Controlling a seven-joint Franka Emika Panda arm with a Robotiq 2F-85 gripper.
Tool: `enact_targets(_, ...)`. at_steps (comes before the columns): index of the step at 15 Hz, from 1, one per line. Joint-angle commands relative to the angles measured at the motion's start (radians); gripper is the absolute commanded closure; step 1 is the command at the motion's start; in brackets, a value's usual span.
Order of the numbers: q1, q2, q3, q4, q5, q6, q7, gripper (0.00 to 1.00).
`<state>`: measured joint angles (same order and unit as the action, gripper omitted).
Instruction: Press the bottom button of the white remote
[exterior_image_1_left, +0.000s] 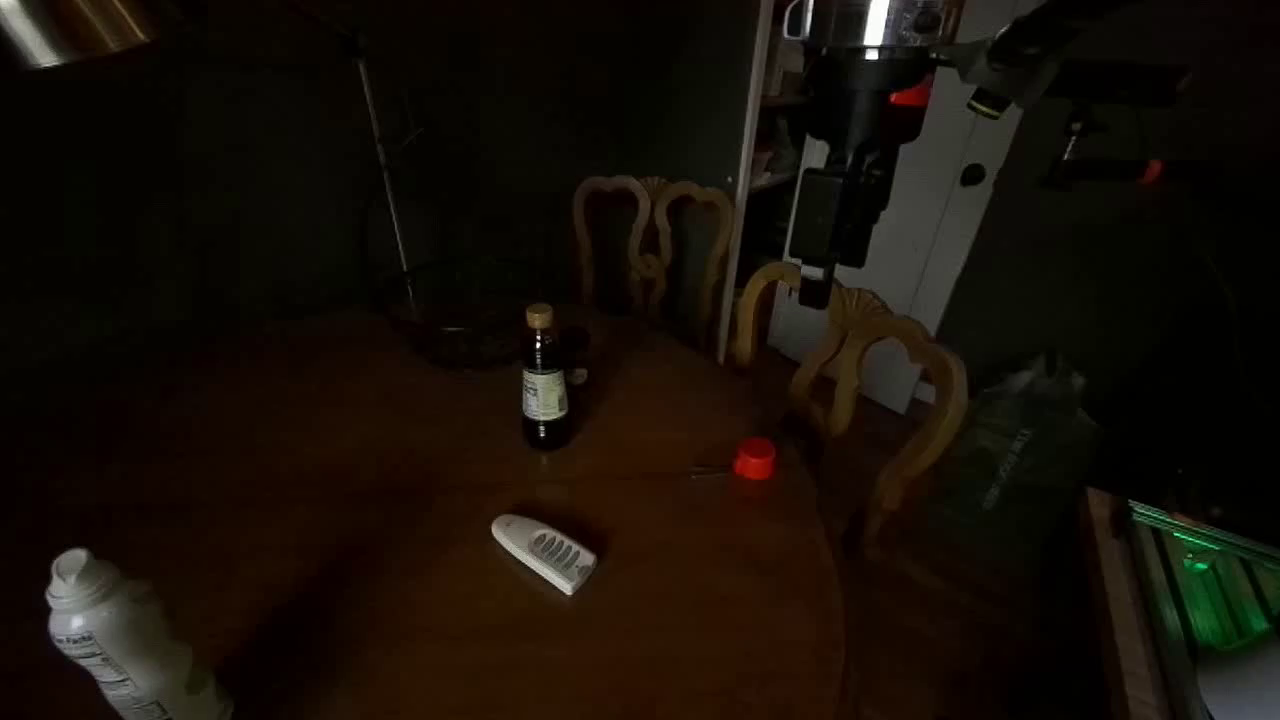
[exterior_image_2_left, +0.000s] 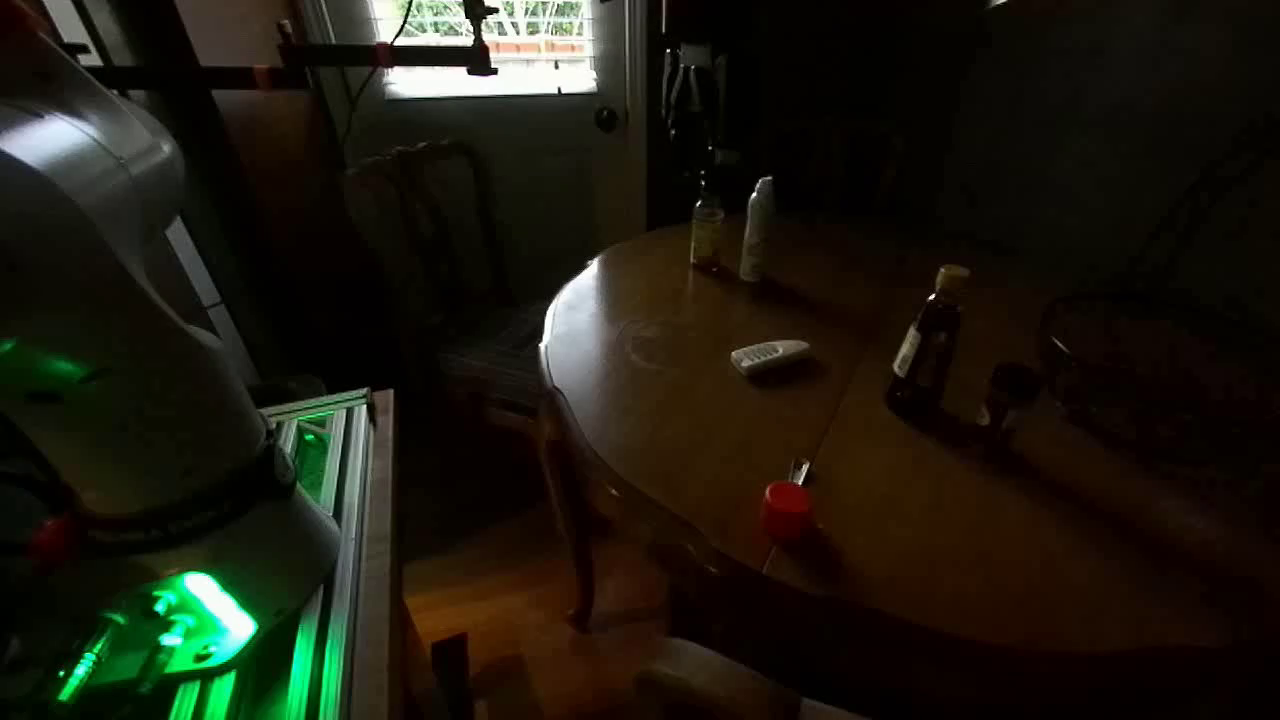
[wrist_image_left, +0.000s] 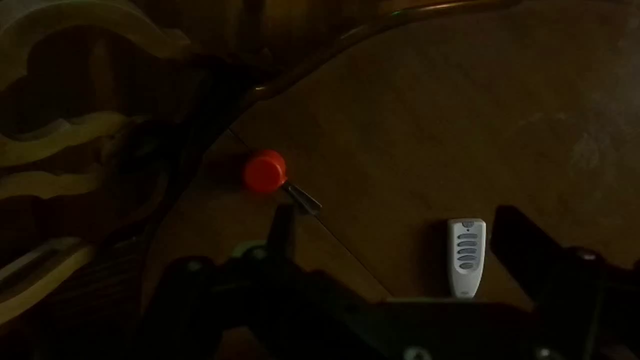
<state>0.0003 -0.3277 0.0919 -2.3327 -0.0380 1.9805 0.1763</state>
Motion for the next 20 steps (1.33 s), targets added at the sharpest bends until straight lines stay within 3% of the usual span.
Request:
enact_targets(1,0.008,0.001,-0.007,0.002,-0.002,-0.002,0.002,0.0)
enact_targets(8,0.008,0.0,-0.007,0.002,-0.002,-0.002,0.002,0.0)
enact_targets(15,0.142,0.123,0.061,-0.066,0.088,0.075,-0.132,0.0)
enact_targets(17,0.167,0.195,0.08,-0.06,0.099,0.139,-0.155,0.26)
enact_targets(20,0.178,0.318,0.09,-0.01,0.086,0.21,-0.167,0.5)
